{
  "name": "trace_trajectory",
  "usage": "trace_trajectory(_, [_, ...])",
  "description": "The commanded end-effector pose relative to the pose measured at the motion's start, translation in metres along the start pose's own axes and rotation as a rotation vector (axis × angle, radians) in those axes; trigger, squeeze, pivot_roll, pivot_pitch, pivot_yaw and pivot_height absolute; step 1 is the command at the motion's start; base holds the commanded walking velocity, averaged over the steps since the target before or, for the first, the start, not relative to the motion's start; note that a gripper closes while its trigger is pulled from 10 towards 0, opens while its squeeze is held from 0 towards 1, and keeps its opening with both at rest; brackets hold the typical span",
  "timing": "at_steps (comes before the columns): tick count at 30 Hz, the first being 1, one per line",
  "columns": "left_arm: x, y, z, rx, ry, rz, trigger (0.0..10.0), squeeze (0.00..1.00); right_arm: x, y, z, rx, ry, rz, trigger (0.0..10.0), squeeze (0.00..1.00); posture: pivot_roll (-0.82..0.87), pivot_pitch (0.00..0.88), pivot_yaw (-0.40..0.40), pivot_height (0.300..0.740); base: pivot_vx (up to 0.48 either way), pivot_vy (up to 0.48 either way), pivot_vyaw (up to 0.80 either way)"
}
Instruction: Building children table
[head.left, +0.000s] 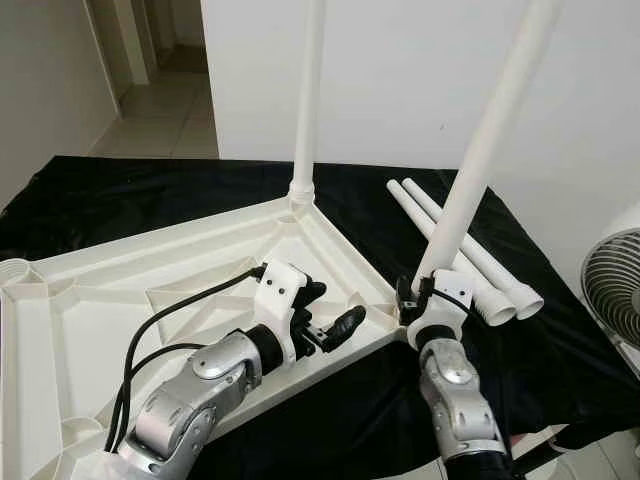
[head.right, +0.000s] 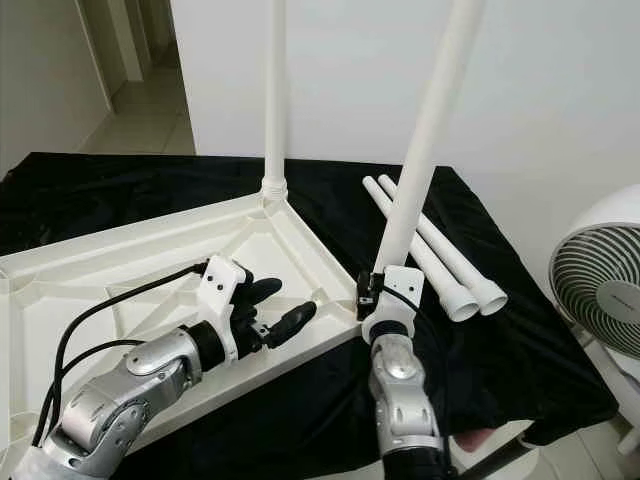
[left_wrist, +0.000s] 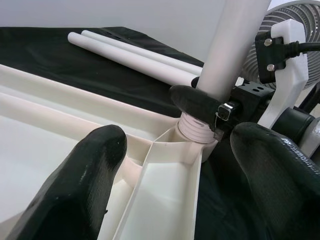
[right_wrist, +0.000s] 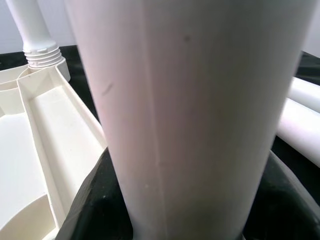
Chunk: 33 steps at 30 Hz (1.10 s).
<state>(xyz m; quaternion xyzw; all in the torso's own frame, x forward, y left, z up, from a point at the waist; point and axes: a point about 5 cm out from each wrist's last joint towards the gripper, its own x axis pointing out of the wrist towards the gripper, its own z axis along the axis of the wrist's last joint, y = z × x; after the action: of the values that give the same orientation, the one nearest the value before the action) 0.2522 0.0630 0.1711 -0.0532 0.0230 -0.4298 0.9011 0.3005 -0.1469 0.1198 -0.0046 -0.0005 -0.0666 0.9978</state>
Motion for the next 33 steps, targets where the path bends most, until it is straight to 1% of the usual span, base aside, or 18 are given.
trace_trajectory(1, [0.001,-0.005,-0.003,-0.004,0.006,-0.091,10.0,0.0,-0.007,-0.012,-0.025,-0.05,0.117,-0.069,0.0,0.0,0.02,0.01,-0.033,0.74,0.0,0.0,0.0])
trace_trajectory(3, [0.001,-0.006,-0.003,-0.005,0.007,-0.092,10.0,0.0,-0.007,-0.012,-0.022,-0.041,0.105,-0.067,0.0,0.0,0.02,0.01,-0.033,0.74,0.0,0.0,0.0])
trace_trajectory(4, [0.0,-0.006,-0.003,-0.004,0.009,-0.093,10.0,0.0,-0.006,-0.014,-0.021,-0.039,0.097,-0.065,0.5,0.0,0.02,0.012,-0.035,0.74,0.0,0.0,0.0])
trace_trajectory(5, [0.0,-0.005,-0.003,-0.001,0.01,-0.091,10.0,0.0,-0.006,-0.017,-0.021,-0.028,0.088,-0.061,10.0,0.0,0.02,0.013,-0.036,0.74,0.0,0.0,0.0])
trace_trajectory(6, [0.0,-0.005,-0.003,-0.001,0.01,-0.091,10.0,0.0,-0.006,-0.017,-0.021,-0.028,0.088,-0.061,10.0,0.0,0.02,0.013,-0.036,0.74,0.0,0.0,0.0])
trace_trajectory(10, [-0.001,-0.004,-0.003,0.001,0.01,-0.085,10.0,0.0,-0.008,-0.014,-0.012,-0.047,0.024,-0.07,10.0,0.0,0.02,0.016,-0.036,0.74,0.0,0.0,0.0])
trace_trajectory(12, [-0.001,-0.004,-0.004,0.001,0.011,-0.082,10.0,0.0,-0.01,-0.011,-0.008,-0.033,-0.012,-0.056,10.0,0.0,0.02,0.016,-0.036,0.74,0.0,0.0,0.0])
trace_trajectory(13, [-0.001,-0.004,-0.004,0.003,0.012,-0.079,10.0,0.0,-0.012,-0.012,-0.007,-0.005,-0.02,-0.054,10.0,1.0,0.02,0.016,-0.036,0.74,0.0,0.0,0.0])
trace_trajectory(17, [-0.001,-0.002,-0.004,0.0,0.005,-0.071,10.0,0.0,-0.015,-0.015,-0.002,0.031,-0.06,-0.047,10.0,1.0,0.02,0.023,-0.037,0.74,0.0,0.0,0.0])
trace_trajectory(19, [0.0,-0.002,-0.003,0.002,0.001,-0.069,10.0,0.0,-0.016,-0.017,0.002,0.017,-0.093,-0.022,10.0,1.0,0.02,0.027,-0.035,0.74,0.0,0.0,0.0])
trace_trajectory(20, [0.0,-0.002,-0.003,0.003,0.002,-0.067,10.0,0.0,-0.017,-0.02,0.002,0.035,-0.099,-0.024,10.0,1.0,0.02,0.033,-0.031,0.74,0.0,0.0,0.0])
trace_trajectory(25, [-0.001,-0.002,-0.002,0.001,-0.001,-0.064,10.0,0.0,-0.023,-0.026,0.005,0.054,-0.136,-0.021,10.0,1.0,0.01,0.044,-0.028,0.74,0.0,0.0,0.0])
trace_trajectory(26, [-0.001,-0.002,-0.002,0.0,0.0,-0.063,10.0,0.0,-0.028,-0.027,0.005,0.055,-0.14,-0.002,10.0,0.31,0.01,0.05,-0.027,0.74,0.0,0.0,0.0])
trace_trajectory(28, [-0.002,-0.002,-0.002,-0.001,0.001,-0.063,10.0,0.0,-0.032,-0.028,0.005,0.056,-0.144,0.012,10.0,0.31,0.01,0.05,-0.027,0.74,0.0,0.0,0.0])
trace_trajectory(29, [-0.002,-0.002,-0.002,-0.001,0.003,-0.061,10.0,0.0,-0.038,-0.03,0.005,0.041,-0.146,0.034,10.0,0.0,0.01,0.063,-0.024,0.74,0.0,0.0,0.0])
trace_trajectory(31, [-0.003,-0.002,-0.002,-0.001,0.003,-0.06,10.0,0.0,-0.041,-0.031,0.005,0.029,-0.146,0.05,10.0,0.0,0.01,0.063,-0.024,0.74,0.0,0.0,0.0])
trace_trajectory(32, [-0.004,-0.002,-0.002,-0.001,0.006,-0.059,10.0,0.0,-0.046,-0.032,0.003,0.024,-0.14,0.07,10.0,0.0,0.01,0.073,-0.022,0.74,0.0,0.0,0.0])
trace_trajectory(33, [-0.004,-0.002,-0.002,-0.001,0.006,-0.059,10.0,0.0,-0.046,-0.032,0.003,0.024,-0.14,0.07,10.0,0.0,0.01,0.073,-0.022,0.74,0.0,0.0,0.0])
